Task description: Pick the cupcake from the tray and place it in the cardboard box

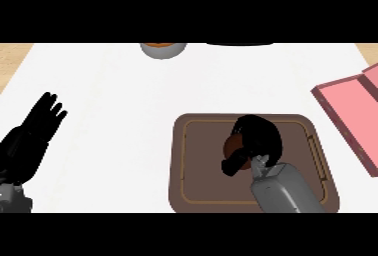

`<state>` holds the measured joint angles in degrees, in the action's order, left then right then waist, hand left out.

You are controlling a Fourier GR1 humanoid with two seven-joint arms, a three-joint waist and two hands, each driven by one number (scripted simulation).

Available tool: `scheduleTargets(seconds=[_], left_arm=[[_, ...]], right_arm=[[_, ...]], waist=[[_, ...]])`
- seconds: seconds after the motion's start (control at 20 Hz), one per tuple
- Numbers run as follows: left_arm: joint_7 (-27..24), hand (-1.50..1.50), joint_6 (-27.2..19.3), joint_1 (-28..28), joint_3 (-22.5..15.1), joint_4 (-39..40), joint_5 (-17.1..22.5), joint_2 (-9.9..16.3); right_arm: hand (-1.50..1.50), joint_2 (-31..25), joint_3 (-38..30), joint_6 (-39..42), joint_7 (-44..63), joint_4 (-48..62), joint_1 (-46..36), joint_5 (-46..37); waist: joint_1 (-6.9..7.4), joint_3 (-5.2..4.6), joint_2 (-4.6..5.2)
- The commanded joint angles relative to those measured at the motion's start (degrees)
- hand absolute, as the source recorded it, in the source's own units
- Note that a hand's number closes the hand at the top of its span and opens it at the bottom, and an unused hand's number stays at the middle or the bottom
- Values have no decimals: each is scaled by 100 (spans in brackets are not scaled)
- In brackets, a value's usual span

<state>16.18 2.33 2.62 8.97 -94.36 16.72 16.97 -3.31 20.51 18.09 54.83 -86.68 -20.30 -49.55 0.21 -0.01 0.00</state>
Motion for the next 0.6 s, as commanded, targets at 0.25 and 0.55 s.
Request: scheduleTargets(seconds=[0.25, 0.55], left_arm=[[31, 0, 11, -160, -215, -147, -191, -223], [157, 0, -65, 85, -8, -139, -174, -184]], right_arm=[[150, -1074, -1011, -388, -1901, 2309, -1229, -130], [150, -1289, -1074, -79, -1621, 784, -1196, -207]], waist=[[73, 3, 26], [-46, 0, -10]])
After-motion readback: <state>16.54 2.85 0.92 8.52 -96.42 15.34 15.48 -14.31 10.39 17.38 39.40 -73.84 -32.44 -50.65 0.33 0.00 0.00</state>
